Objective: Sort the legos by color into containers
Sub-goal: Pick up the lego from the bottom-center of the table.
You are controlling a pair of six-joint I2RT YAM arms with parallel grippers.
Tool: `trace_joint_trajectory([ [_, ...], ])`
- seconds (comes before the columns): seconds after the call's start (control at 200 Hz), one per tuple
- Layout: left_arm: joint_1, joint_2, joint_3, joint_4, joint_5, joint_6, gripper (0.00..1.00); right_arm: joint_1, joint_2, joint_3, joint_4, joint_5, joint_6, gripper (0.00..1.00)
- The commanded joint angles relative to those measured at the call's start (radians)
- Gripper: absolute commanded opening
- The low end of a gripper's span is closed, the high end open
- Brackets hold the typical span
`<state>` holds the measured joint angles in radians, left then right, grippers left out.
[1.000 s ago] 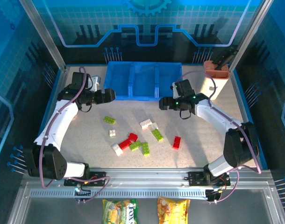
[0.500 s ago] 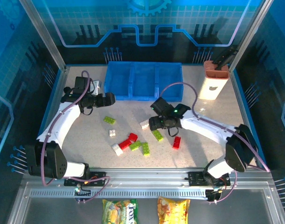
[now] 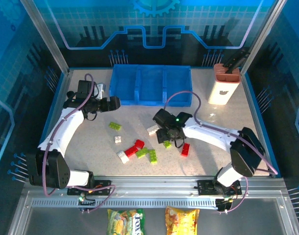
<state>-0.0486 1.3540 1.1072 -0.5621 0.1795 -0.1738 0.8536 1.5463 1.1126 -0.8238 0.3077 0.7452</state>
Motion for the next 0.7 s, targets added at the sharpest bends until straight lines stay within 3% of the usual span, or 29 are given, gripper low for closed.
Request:
trace_joint_trajectory([
  [0.0,0.006,-0.016,-0.011,0.011,-0.006,0.019,0.97,-0.013,-0.1,-0.074,-0.092,0.072,0.158,0.83],
  [0.325,0.007,-0.004,-0.009,0.008,0.0,0.019,0.97,-0.08,-0.323,-0.342,-0.05,0.057,0.328,0.75],
  [0.695,0.007,0.005,-0.009,0.005,0.0,0.015,0.97,-0.089,-0.245,-0.383,0.096,-0.035,0.329,0.66],
])
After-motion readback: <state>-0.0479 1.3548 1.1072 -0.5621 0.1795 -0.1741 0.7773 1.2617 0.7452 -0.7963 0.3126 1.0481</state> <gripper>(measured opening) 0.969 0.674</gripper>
